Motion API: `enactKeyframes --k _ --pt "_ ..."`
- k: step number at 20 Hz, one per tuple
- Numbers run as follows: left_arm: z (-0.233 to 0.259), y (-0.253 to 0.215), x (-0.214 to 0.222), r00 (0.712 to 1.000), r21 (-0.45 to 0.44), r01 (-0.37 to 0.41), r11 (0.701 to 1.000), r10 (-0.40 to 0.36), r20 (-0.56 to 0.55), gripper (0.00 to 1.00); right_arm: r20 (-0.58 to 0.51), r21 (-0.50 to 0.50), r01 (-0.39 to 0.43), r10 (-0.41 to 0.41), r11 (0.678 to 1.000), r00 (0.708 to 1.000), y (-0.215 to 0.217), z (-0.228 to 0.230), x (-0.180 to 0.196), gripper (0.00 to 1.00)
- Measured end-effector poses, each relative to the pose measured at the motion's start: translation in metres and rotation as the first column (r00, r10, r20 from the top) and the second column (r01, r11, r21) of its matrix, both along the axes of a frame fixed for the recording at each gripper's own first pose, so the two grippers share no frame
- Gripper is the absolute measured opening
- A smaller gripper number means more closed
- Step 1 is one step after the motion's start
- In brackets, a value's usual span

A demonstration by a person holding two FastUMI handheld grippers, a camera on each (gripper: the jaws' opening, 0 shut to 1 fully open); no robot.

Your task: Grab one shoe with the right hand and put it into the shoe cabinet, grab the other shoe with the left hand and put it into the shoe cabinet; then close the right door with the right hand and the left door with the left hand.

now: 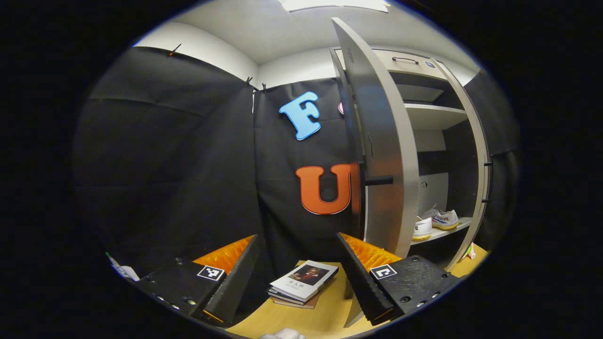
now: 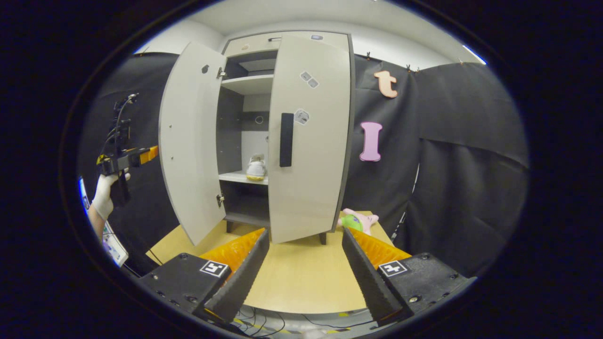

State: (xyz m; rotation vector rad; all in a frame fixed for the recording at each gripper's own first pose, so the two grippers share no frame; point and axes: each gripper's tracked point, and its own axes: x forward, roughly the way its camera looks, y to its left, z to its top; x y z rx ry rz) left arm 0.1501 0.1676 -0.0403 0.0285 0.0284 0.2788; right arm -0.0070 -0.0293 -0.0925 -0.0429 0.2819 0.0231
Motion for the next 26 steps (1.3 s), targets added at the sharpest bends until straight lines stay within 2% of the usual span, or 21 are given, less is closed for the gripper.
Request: enactKeyframes --k 2,3,5,7,10,14,18,20,21,22,23,25,26 --pt "0.002 0.001 0.004 1.000 0.001 -0.011 1.000 0.011 0.002 0.96 -0.003 0.024 -0.010 0.010 1.000 1.000 0.001 0.001 0.004 1.00" --pt "0.004 -0.001 0.003 1.000 0.000 -0.010 1.000 0.010 0.014 0.93 0.000 0.032 -0.013 0.013 0.999 1.000 0.000 0.002 0.006 1.00" --pt "0.000 -0.009 0.004 1.000 -0.031 0.016 0.999 -0.016 0.004 0.92 0.008 0.028 -0.017 0.017 0.999 1.000 -0.004 0.003 0.012 1.00" --pt "0.002 -0.012 0.004 1.000 -0.012 0.013 1.000 -0.013 0.003 0.86 0.009 0.026 -0.038 0.038 0.999 0.999 -0.003 0.003 0.017 0.99" --pt "0.005 -0.023 0.002 1.000 -0.014 0.009 1.000 -0.009 0.005 0.85 0.008 0.043 -0.068 0.067 0.997 0.998 -0.005 0.003 0.026 1.00" --pt "0.008 -0.059 0.000 0.999 -0.001 0.043 0.999 -0.043 0.008 0.84 0.015 0.019 -0.090 0.090 0.996 0.996 -0.018 0.009 0.038 1.00" --pt "0.009 -0.105 0.011 0.992 -0.018 0.127 0.992 -0.127 0.028 0.84 0.014 0.014 -0.113 0.112 0.994 0.994 -0.025 0.010 0.046 1.00" --pt "0.011 -0.127 0.017 0.987 -0.004 0.156 0.988 -0.156 0.026 0.85 0.013 0.008 -0.121 0.121 0.993 0.993 -0.024 0.008 0.042 1.00" --pt "0.011 -0.135 0.020 0.987 0.003 0.156 0.988 -0.156 0.024 0.95 0.014 0.010 -0.126 0.126 0.992 0.992 -0.026 0.009 0.044 1.00" --pt "0.008 -0.139 0.021 0.989 -0.001 0.146 0.989 -0.146 0.011 0.86 0.017 0.014 -0.129 0.129 0.992 0.992 -0.028 0.010 0.046 1.00" --pt "0.006 -0.145 0.024 0.988 -0.007 0.155 0.988 -0.155 0.005 0.98 0.026 0.023 -0.130 0.129 0.991 0.991 -0.028 0.013 0.047 1.00" --pt "0.005 -0.156 0.019 0.985 -0.013 0.173 0.985 -0.173 -0.001 0.96 0.031 0.027 -0.126 0.125 0.992 0.992 -0.029 0.014 0.046 1.00" --pt "0.001 -0.159 0.016 0.984 -0.010 0.178 0.984 -0.178 -0.010 1.00 0.038 0.031 -0.124 0.123 0.992 0.992 -0.030 0.016 0.044 0.99"
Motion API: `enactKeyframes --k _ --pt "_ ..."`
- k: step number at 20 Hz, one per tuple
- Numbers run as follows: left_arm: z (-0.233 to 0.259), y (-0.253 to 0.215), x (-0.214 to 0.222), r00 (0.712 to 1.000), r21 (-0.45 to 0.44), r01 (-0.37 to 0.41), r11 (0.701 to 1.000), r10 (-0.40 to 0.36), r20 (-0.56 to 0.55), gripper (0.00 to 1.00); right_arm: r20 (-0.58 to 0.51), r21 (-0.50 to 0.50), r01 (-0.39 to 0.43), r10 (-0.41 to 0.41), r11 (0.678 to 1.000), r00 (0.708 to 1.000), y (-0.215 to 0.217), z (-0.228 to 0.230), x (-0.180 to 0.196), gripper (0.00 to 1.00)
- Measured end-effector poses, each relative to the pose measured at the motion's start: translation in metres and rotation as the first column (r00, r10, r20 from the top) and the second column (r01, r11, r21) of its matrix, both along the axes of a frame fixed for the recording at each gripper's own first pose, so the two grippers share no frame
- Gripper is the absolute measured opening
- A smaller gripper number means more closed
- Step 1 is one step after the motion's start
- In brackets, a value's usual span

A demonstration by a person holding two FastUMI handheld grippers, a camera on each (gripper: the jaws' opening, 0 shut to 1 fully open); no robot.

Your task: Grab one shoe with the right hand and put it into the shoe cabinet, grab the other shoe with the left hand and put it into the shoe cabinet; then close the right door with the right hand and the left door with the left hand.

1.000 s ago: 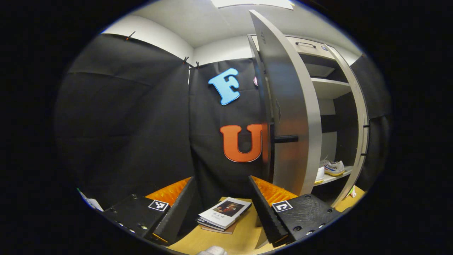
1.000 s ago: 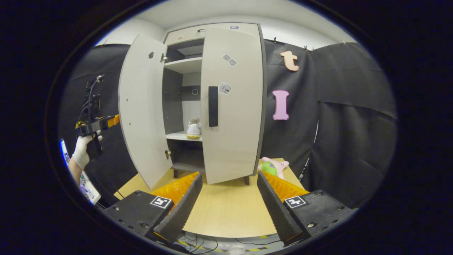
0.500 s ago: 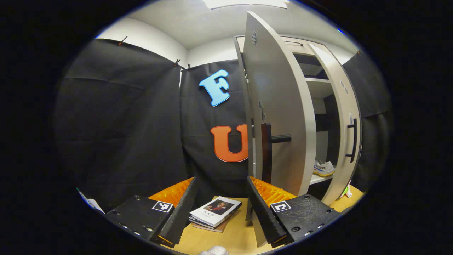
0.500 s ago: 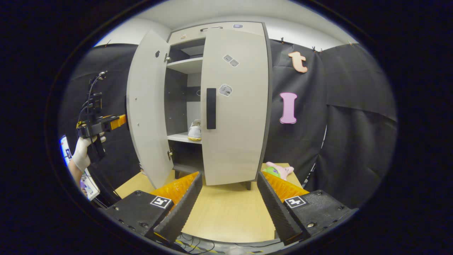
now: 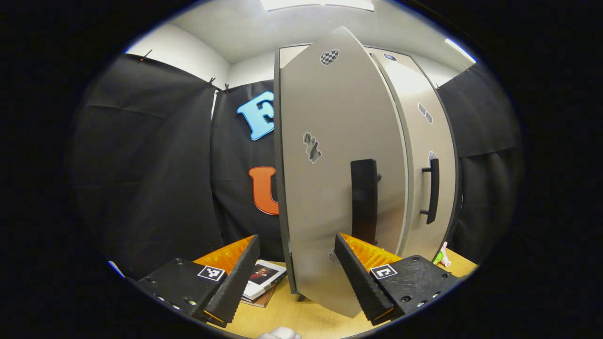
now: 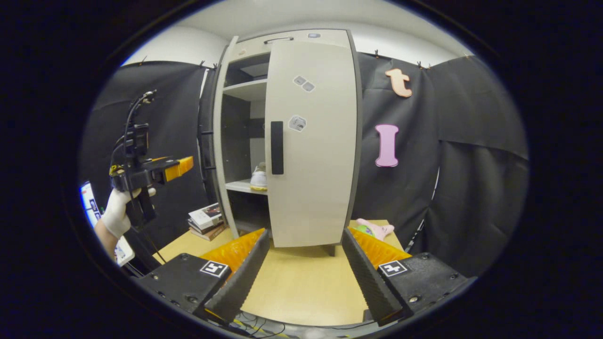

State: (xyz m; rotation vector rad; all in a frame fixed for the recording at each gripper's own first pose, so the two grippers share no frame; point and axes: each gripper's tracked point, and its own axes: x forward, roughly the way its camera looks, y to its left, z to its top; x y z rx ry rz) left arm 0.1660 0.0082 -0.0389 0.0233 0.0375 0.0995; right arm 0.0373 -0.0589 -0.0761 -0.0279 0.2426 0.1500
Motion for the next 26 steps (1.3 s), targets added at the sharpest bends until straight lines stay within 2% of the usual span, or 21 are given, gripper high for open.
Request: enactKeyframes --k 1,4,9,15,17,23,26 --pt "-0.006 -0.006 -0.005 1.000 0.005 0.013 1.000 -0.013 -0.016 0.96 0.009 0.017 0.004 -0.004 1.000 1.000 0.000 0.002 0.000 0.99" --pt "-0.011 -0.014 -0.022 0.999 0.021 0.032 0.999 -0.032 -0.033 0.96 0.018 0.039 0.014 -0.015 0.999 1.000 0.001 0.007 0.001 0.99" --pt "-0.011 -0.028 -0.046 0.995 -0.037 0.088 0.995 -0.090 -0.046 0.96 0.038 0.026 0.025 -0.026 0.999 0.999 0.007 0.015 0.000 1.00" --pt "0.005 -0.033 -0.084 0.991 -0.045 0.129 0.991 -0.130 -0.020 0.96 0.094 0.045 0.052 -0.056 0.998 0.994 0.023 0.033 -0.015 1.00" --pt "0.010 -0.033 -0.099 0.989 -0.056 0.149 0.987 -0.150 -0.012 0.96 0.108 0.053 0.038 -0.043 0.998 0.993 0.032 0.036 -0.020 1.00" --pt "0.012 -0.019 -0.144 0.990 -0.058 0.141 0.988 -0.142 -0.018 0.96 0.133 0.061 0.111 -0.118 0.992 0.984 0.026 0.036 -0.033 1.00" --pt "0.007 -0.011 -0.159 0.993 -0.049 0.113 0.992 -0.114 -0.027 0.96 0.148 0.066 0.126 -0.134 0.990 0.980 0.029 0.042 -0.035 0.99"
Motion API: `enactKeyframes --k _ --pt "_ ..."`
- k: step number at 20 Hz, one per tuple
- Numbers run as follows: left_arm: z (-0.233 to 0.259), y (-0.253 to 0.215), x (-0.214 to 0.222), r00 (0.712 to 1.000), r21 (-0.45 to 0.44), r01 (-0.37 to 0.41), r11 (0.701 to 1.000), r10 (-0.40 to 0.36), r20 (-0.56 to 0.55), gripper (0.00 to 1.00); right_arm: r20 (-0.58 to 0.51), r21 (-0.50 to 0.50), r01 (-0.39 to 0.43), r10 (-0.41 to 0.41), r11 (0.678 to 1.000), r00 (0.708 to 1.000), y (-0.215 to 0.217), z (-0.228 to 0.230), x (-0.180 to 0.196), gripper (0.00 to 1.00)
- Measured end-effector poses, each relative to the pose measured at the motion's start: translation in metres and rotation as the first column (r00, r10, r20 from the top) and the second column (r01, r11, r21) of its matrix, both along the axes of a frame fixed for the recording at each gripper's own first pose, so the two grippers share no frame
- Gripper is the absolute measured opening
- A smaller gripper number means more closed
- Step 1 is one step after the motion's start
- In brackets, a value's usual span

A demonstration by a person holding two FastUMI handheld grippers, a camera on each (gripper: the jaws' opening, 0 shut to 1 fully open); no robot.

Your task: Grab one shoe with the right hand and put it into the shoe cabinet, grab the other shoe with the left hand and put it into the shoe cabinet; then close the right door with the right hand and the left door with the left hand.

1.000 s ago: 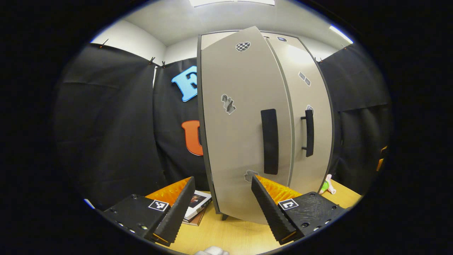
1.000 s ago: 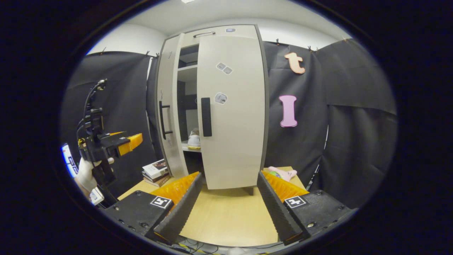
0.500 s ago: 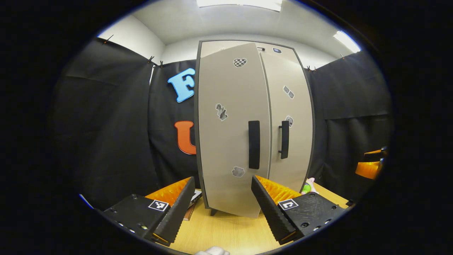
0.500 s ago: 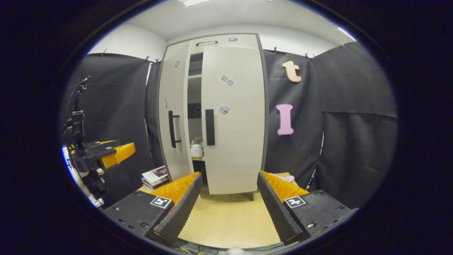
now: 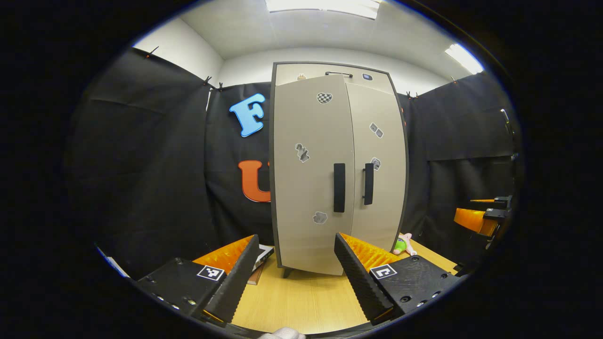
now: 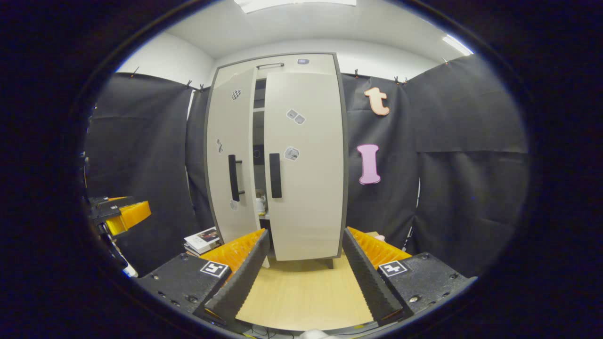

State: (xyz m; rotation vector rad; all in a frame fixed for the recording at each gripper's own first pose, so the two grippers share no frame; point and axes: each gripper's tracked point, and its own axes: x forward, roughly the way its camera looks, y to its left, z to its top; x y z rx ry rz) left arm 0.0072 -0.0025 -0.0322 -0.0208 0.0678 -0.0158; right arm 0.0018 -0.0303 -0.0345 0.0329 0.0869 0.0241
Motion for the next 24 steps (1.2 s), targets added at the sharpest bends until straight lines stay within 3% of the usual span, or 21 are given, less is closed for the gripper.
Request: enactKeyframes --k 2,7,10,11,12,13,20,21,24 --pt "-0.001 0.000 -0.006 1.000 -0.012 0.000 1.000 0.000 0.003 1.00 0.003 -0.014 0.003 -0.003 1.000 1.000 0.003 0.000 -0.002 0.98" --pt "-0.005 0.001 -0.014 1.000 0.038 -0.004 0.999 0.004 0.007 0.96 -0.009 -0.014 -0.002 0.002 1.000 1.000 0.011 -0.005 -0.003 1.00" --pt "-0.006 0.002 -0.014 1.000 0.026 -0.006 1.000 0.006 0.004 1.00 -0.010 -0.017 -0.002 0.002 1.000 1.000 0.008 -0.002 0.001 1.00" --pt "-0.005 0.001 -0.015 1.000 0.023 -0.007 1.000 0.007 0.006 0.96 -0.010 -0.019 -0.002 0.002 1.000 1.000 0.007 -0.003 0.001 0.99" --pt "-0.004 0.001 -0.013 1.000 0.023 -0.005 1.000 0.005 0.008 1.00 -0.011 -0.019 -0.002 0.002 1.000 1.000 0.007 -0.002 0.002 0.99" --pt "-0.004 0.001 -0.013 1.000 0.022 -0.006 1.000 0.006 0.010 0.96 -0.012 -0.018 -0.003 0.003 1.000 1.000 0.007 -0.002 0.002 0.99" --pt "-0.002 0.000 -0.009 1.000 0.012 -0.009 1.000 0.008 0.015 0.96 -0.017 -0.019 -0.005 0.004 1.000 1.000 0.008 -0.001 0.002 0.99" --pt "-0.002 0.000 -0.011 1.000 0.013 -0.009 1.000 0.009 0.016 1.00 -0.016 -0.017 -0.005 0.004 1.000 1.000 0.007 -0.001 0.001 0.99" --pt "-0.002 0.000 -0.011 1.000 0.014 -0.011 1.000 0.011 0.015 0.96 -0.017 -0.019 -0.005 0.005 1.000 1.000 0.007 -0.001 0.000 0.99"
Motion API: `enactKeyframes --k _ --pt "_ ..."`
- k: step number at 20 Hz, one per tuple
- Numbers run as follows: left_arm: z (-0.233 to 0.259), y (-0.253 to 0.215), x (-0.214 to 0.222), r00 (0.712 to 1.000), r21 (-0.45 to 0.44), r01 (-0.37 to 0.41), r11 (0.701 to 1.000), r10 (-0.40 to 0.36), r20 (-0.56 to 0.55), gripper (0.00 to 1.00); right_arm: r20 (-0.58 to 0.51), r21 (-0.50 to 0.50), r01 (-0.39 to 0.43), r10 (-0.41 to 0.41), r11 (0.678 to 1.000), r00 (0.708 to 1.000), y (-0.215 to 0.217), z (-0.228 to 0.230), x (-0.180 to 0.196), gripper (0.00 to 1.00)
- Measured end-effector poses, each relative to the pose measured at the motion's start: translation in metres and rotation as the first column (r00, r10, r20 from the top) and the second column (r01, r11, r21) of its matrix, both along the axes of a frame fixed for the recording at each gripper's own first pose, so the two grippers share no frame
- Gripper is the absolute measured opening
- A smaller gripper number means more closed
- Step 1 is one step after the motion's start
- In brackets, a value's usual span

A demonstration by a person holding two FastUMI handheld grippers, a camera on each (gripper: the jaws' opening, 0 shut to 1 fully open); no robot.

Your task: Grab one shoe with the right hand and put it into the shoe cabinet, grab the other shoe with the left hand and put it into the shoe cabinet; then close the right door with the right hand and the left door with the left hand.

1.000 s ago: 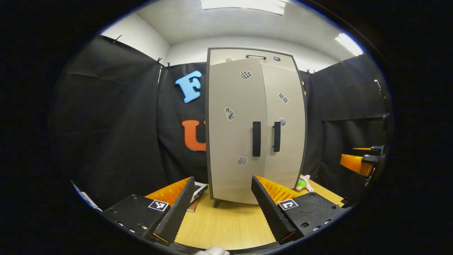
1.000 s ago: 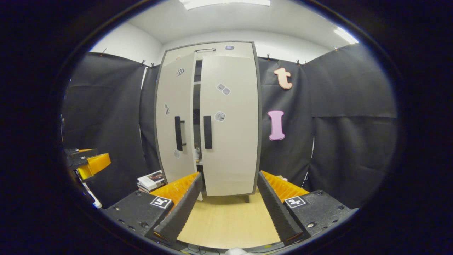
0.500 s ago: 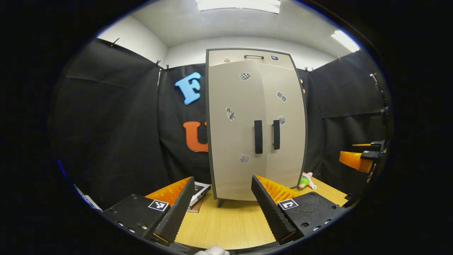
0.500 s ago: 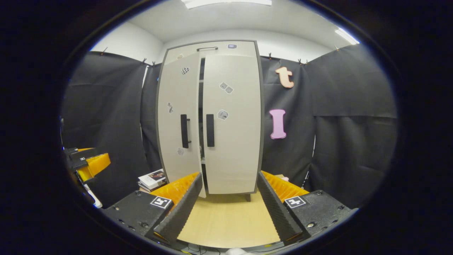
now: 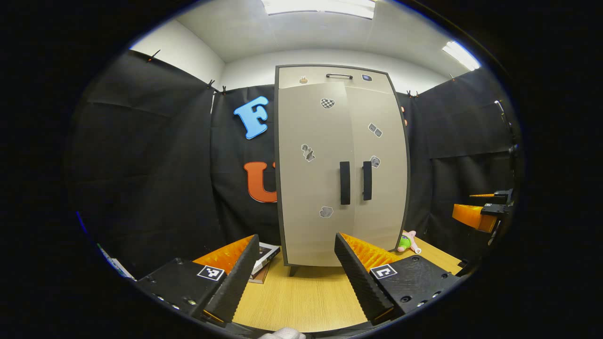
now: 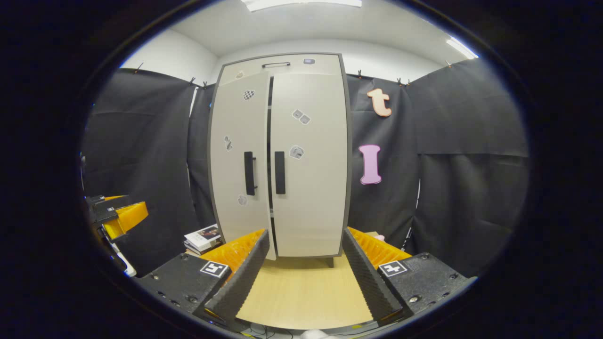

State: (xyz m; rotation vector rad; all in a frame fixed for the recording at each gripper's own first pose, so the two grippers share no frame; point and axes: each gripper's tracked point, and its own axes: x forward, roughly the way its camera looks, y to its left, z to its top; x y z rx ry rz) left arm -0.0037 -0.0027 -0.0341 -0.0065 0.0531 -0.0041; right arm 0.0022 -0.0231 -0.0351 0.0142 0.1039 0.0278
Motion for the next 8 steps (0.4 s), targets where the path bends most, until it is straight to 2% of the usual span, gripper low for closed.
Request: enactKeyframes --k 2,3,6,7,8 --pt "0.0005 -0.0012 -0.0007 1.000 -0.004 0.002 1.000 -0.003 -0.002 0.96 -0.002 0.004 -0.003 0.003 1.000 1.000 -0.0003 -0.0008 -0.0007 0.99" --pt "0.0011 -0.0005 -0.0005 1.000 -0.005 0.002 1.000 -0.002 0.000 1.00 -0.003 0.008 -0.005 0.005 1.000 1.000 -0.0001 -0.0014 -0.0009 0.99" --pt "0.0008 0.0002 -0.0001 1.000 -0.003 0.000 1.000 0.000 0.003 0.96 -0.003 0.008 -0.003 0.003 1.000 1.000 -0.0007 0.0008 -0.0015 0.99" --pt "0.0010 -0.0011 -0.0008 1.000 -0.004 0.002 1.000 -0.002 0.003 1.00 -0.001 0.007 -0.003 0.003 1.000 1.000 -0.0008 0.0015 -0.0020 0.99" --pt "0.0019 -0.0013 -0.0004 1.000 -0.003 0.001 1.000 -0.001 0.004 0.96 0.002 0.005 -0.004 0.004 1.000 1.000 -0.0008 0.0027 -0.0026 0.99"
